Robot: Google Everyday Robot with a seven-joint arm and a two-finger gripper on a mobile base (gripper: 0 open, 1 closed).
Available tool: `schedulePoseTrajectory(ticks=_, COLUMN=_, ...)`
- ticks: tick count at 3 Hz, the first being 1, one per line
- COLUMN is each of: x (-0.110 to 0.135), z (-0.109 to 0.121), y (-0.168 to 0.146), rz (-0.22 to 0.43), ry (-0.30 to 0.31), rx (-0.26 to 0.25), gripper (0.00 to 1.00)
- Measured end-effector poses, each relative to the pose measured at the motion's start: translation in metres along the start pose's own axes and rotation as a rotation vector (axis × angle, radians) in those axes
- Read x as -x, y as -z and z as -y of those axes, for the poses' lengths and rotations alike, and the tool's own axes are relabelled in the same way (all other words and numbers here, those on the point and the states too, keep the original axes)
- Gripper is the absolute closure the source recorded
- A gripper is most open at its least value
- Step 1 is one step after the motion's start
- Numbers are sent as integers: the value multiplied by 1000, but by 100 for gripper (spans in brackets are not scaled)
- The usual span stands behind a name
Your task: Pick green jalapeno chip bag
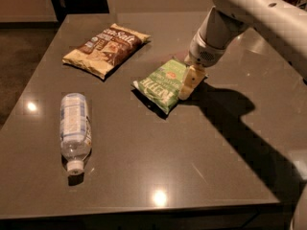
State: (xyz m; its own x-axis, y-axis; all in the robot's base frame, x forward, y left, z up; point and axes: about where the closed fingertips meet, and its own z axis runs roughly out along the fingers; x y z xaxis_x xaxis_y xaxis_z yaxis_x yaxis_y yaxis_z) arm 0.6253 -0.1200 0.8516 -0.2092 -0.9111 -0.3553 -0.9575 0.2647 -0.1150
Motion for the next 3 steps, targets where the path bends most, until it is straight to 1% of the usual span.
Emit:
schedulePoseTrajectory(ticks=1, x=5, z=-2, y=-2, rz=12, ry=1, rx=22, gripper=49)
schedulePoseTrajectory(ticks=2, x=7, z=-7, y=5, rz=26, ry=0, rx=28, gripper=71)
schedulePoseTrajectory(ticks=3, x=27, z=-17, y=37, rz=66, ry=27, rx=12, gripper=95)
